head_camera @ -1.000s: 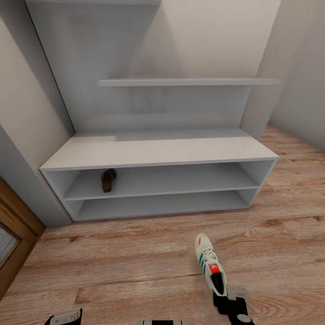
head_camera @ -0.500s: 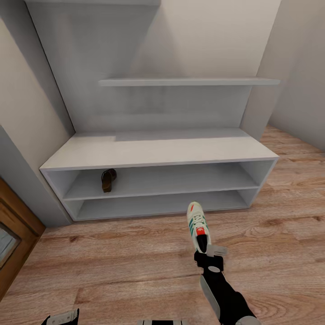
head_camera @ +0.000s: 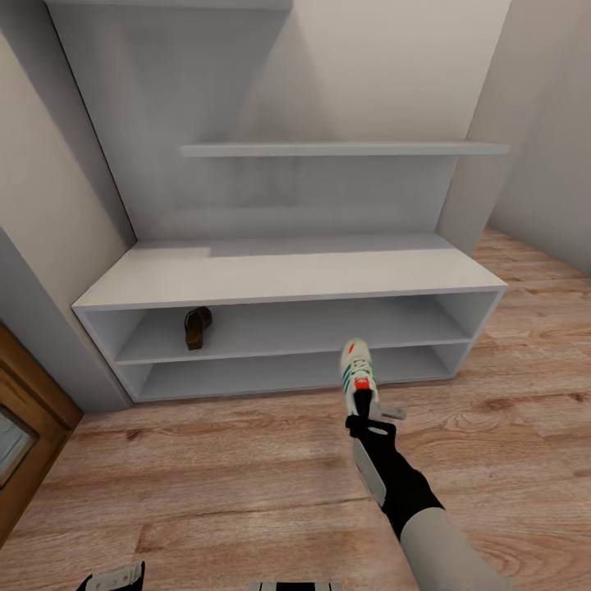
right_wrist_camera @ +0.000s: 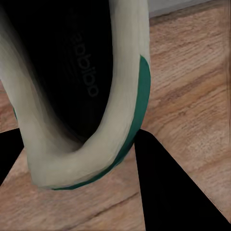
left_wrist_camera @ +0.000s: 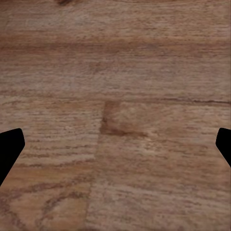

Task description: Pick up the two gym shoes and the two sandals from the corridor floor and place them onto the hallstand (shoe rack) in the corridor, making sure they are on the rack and not on the floor. Arrange them so the two gym shoes are next to each other and the two sandals are next to each other.

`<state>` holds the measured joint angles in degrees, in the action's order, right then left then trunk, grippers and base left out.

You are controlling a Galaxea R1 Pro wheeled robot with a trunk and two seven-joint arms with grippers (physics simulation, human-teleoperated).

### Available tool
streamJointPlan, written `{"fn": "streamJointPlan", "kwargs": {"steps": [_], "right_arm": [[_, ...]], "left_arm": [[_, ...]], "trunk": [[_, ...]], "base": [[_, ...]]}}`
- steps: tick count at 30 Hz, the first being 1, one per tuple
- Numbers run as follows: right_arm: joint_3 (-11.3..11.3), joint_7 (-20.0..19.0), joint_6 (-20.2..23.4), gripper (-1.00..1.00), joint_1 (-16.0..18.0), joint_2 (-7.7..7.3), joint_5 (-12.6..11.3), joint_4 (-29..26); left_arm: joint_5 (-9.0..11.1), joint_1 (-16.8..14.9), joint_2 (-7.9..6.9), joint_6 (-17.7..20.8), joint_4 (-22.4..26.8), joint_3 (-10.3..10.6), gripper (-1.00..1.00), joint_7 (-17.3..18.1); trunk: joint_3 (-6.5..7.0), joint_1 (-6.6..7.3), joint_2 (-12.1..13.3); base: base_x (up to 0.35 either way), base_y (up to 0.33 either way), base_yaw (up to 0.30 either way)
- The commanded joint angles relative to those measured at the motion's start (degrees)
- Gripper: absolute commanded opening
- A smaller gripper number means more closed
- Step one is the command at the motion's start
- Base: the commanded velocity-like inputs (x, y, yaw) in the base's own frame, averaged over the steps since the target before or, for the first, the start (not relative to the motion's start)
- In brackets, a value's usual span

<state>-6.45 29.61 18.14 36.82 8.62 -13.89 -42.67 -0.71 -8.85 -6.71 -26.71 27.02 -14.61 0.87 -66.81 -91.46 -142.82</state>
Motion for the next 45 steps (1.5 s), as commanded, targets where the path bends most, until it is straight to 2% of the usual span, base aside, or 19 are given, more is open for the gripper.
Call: {"fn": "streamJointPlan", "kwargs": {"steps": [1,2,4,10,23,34,45], "right_arm": [[-0.2,1.2,0.3,-1.0,0.4,-0.03,-1.5,-0.1],[-0.3,2.6,0.4,-1.0,1.1,-0.02,-3.0,-0.2],[-0.3,3.7,0.6,-1.0,1.7,-0.02,-4.2,-0.3],[-0.3,5.5,1.2,-1.0,3.6,-0.01,-6.0,-0.4],[-0.5,5.8,3.1,-1.0,4.1,-0.02,-6.4,-0.2],[-0.7,5.7,3.2,-1.0,4.1,-0.09,-6.4,-0.2],[-0.8,5.6,3.3,-1.0,4.1,-0.09,-6.3,0.0]], "left_arm": [[-0.1,0.0,0.02,-0.2,-0.1,-0.2,1.0,0.1],[-0.1,0.0,0.02,-0.2,-0.1,-0.2,1.0,0.1],[-0.1,0.0,0.03,-0.2,-0.5,-0.2,1.0,0.1],[0.0,0.0,0.06,-0.4,-1.5,-0.2,1.0,0.1],[-0.1,0.0,0.05,-0.5,-1.7,-0.2,1.0,0.0],[-0.1,0.0,0.05,-0.6,-1.7,-0.2,1.0,0.0],[0.0,0.0,0.08,-0.6,-1.7,-0.2,1.0,0.0]], "trunk": [[-0.05,0.01,0.0],[-0.05,0.01,0.0],[-0.05,0.01,0.0],[-0.05,0.01,0.0],[-0.05,0.01,0.0],[-0.05,0.01,0.0],[-0.05,0.01,0.0]], "base": [[0.0,0.0,0.0],[0.0,0.0,0.0],[0.0,0.0,0.0],[0.0,0.0,0.0],[0.022,0.0,0.0],[0.281,-0.015,0.0],[0.297,-0.14,0.0]]}}
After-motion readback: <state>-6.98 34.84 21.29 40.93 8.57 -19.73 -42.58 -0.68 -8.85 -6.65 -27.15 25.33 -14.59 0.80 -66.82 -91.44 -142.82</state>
